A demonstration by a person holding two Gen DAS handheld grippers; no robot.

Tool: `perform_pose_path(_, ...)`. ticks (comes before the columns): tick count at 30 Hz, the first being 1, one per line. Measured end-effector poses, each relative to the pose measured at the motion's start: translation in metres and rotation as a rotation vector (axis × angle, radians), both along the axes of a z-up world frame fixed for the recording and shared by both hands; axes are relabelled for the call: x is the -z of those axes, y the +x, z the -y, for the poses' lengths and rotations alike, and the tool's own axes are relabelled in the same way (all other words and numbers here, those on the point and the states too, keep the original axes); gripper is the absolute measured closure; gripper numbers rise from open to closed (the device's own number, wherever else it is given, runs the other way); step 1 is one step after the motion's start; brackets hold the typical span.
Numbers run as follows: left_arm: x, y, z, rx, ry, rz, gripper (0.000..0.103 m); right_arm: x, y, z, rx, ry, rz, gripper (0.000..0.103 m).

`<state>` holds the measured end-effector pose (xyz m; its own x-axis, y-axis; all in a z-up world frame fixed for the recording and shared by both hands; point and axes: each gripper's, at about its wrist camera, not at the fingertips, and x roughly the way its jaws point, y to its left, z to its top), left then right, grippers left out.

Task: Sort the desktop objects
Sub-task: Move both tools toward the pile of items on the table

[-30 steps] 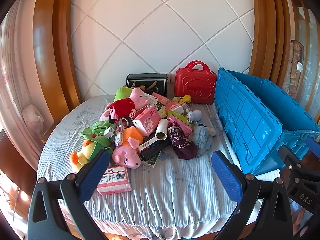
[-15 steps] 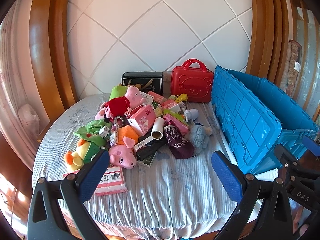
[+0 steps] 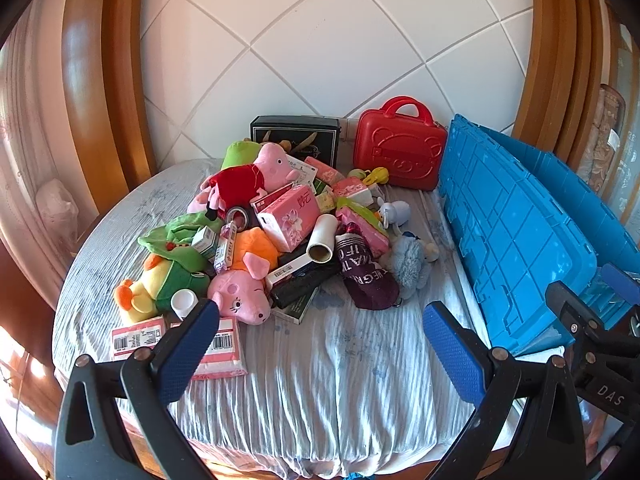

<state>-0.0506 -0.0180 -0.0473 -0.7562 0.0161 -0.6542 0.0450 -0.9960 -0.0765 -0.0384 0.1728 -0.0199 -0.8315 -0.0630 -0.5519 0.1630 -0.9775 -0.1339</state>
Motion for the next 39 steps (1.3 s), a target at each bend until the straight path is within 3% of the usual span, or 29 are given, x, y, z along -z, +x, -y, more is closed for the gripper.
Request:
perform_pose_path(16, 0.042, -0.054, 0.021, -0.298, -0.035, 0.122, 0.0, 0.046, -0.109, 0.064, -0.395, 0.011, 0.127, 0.0)
perform_pose_path(21, 0.062, -0.068, 0.033, -0.303, -0.027, 0.182, 0.0, 0.064, -0.127, 0.077, -0.422, 0.034, 0.184, 0.0)
perform_pose_path(30, 0.079, -0.075, 0.073, -0.282, -0.029, 0.217, 0.0, 0.084, -0.137, 0.114, -0.404, 0.059, 0.23, 0.0)
perform_pose_path(39, 0.131, -0.068, 0.13, -0.318, 0.023, 0.326, 0.0, 0.134, -0.144, 0.16, -0.422, 0.089, 0.364, 0.0)
